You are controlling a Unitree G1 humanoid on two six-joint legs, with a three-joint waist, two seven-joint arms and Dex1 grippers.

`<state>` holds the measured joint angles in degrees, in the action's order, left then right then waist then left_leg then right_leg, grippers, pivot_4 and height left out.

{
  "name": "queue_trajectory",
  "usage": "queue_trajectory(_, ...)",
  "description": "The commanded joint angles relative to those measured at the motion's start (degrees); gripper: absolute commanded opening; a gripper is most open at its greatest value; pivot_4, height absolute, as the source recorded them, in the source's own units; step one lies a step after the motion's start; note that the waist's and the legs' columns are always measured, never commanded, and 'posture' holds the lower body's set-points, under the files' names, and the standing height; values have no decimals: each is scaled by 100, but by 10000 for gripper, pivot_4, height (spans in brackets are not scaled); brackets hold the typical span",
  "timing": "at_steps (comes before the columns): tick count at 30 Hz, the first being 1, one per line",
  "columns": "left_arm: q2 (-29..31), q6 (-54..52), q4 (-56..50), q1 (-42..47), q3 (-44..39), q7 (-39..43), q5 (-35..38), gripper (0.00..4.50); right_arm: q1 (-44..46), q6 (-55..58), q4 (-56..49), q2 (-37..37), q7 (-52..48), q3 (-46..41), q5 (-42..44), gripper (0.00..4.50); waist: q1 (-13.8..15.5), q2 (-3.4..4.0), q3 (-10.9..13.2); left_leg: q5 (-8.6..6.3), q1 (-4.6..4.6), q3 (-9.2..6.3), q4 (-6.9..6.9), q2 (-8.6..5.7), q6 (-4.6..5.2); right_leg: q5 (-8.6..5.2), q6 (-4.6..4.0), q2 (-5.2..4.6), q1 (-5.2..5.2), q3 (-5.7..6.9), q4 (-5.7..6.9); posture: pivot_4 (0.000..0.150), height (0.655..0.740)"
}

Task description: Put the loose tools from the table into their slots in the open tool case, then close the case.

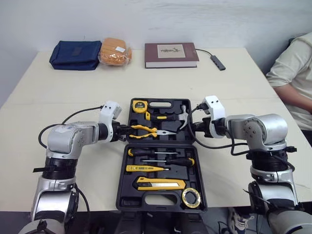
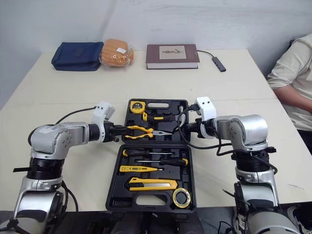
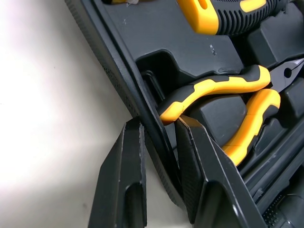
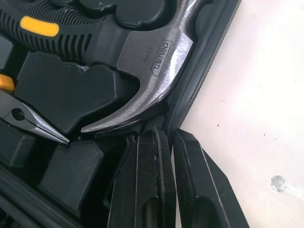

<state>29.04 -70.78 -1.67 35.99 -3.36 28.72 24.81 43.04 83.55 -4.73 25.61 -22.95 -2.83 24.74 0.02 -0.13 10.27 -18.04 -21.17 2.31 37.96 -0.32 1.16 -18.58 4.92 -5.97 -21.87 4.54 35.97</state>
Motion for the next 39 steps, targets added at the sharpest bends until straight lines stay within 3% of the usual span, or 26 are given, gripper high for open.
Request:
queue_trajectory(1, -188, 771, 66, 259, -167, 37, 0, 3055, 50, -775, -408, -36, -56, -105, -8, 0, 2, -1, 1, 0, -5, 0, 0, -1, 1, 0, 0, 0, -4, 0, 1, 1500, 7400)
queue_trajectory(6, -309, 1858, 278, 431, -216, 41, -233, 2447, 85, -1847, -440, 75, -127, 95, -314, 0, -9, -8, 6, 16, -87, 10, 3, -5, 2, 4, 0, 6, -91, -2, 41, 1500, 7400)
queue_trajectory(12, -385, 3903, 717, 695, -126, 194, -754, 857, -182, -4558, -309, 381, -400, 521, -1256, 0, -23, -20, 13, 28, -189, 40, 20, -5, 10, 5, 3, 18, -202, -8, 59, 1500, 7400)
queue_trajectory(16, -283, 5557, 772, 96, 110, 308, -1343, 58, -900, -6300, -259, 426, -437, 582, -1733, 0, -21, -21, 13, 28, -190, 53, 17, 0, 12, 5, 3, 22, -204, 3, 48, 1500, 7400)
queue_trajectory(21, 21, 7640, 846, -983, 351, -138, -2445, 58, -2197, -9775, 99, 1072, -381, 983, -3027, 0, -17, -21, 13, 26, -189, 64, 13, 0, 16, 5, 3, 17, -204, 2, 41, 1500, 7400)
queue_trajectory(23, 74, 7893, 816, -1314, 229, -363, -2583, 58, -2492, -10815, 458, 1295, -135, 982, -3472, 0, -21, -22, 14, 25, -169, 75, 13, 1, 17, 6, 5, 16, -190, 0, 38, 1500, 7400)
queue_trajectory(25, 102, 7889, 635, -1577, 32, -482, -2513, 58, -2653, -11489, 686, 1472, 49, 945, -3782, 0, -31, -24, 15, 21, -93, 97, 4, 2, 23, 7, 7, 12, -135, -3, 25, 1500, 7400)
queue_trajectory(27, 271, 7605, -37, -2031, -288, -247, -2091, 8105, -2923, -12050, 477, 1732, -31, 724, -3692, 9109, -43, -25, 17, 20, -59, 96, 2, 11, 23, 13, 5, 10, -96, -26, 23, 1500, 7400)
queue_trajectory(29, 566, 6847, -860, -2536, -648, 120, -1438, 15760, -3219, -12194, -50, 2084, -298, 398, -3307, 18234, -76, -33, 23, 7, -16, 97, -11, 20, 11, 12, 2, 16, -61, -51, 16, 1500, 7400)
queue_trajectory(31, 1117, 5324, -1817, -3272, -1455, 644, -18, 25413, -3863, -11202, -1060, 2828, -1110, -102, -2065, 28602, -101, -37, 32, 4, -11, 96, -23, 31, 3, 9, -3, 23, -60, -56, 10, 1500, 7400)
queue_trajectory(34, 1999, 3470, -2269, -4341, -3021, 1528, 1750, 38761, -5543, -8973, -2449, 3849, -2544, -1444, 253, 28692, -98, -34, 39, 1, -13, 75, -30, 51, -1, 5, -10, 38, -46, -50, 3, 1500, 7400)
queue_trajectory(36, 2338, 2989, -2175, -4764, -3565, 1922, 2083, 38761, -6316, -8337, -2872, 4037, -3175, -2181, 860, 28692, -57, -36, 39, -7, 16, 44, -24, 56, 1, -1, -21, 44, 4, -29, -33, 1500, 7400)
queue_trajectory(39, 2636, 2925, -1767, -4946, -3772, 2178, 1904, 38761, -6957, -7545, -3184, 3923, -3567, -2812, 1422, 28692, 19, -32, 48, -62, 81, 27, -27, 58, 46, -7, -33, 40, 80, -20, -53, 1500, 7400)
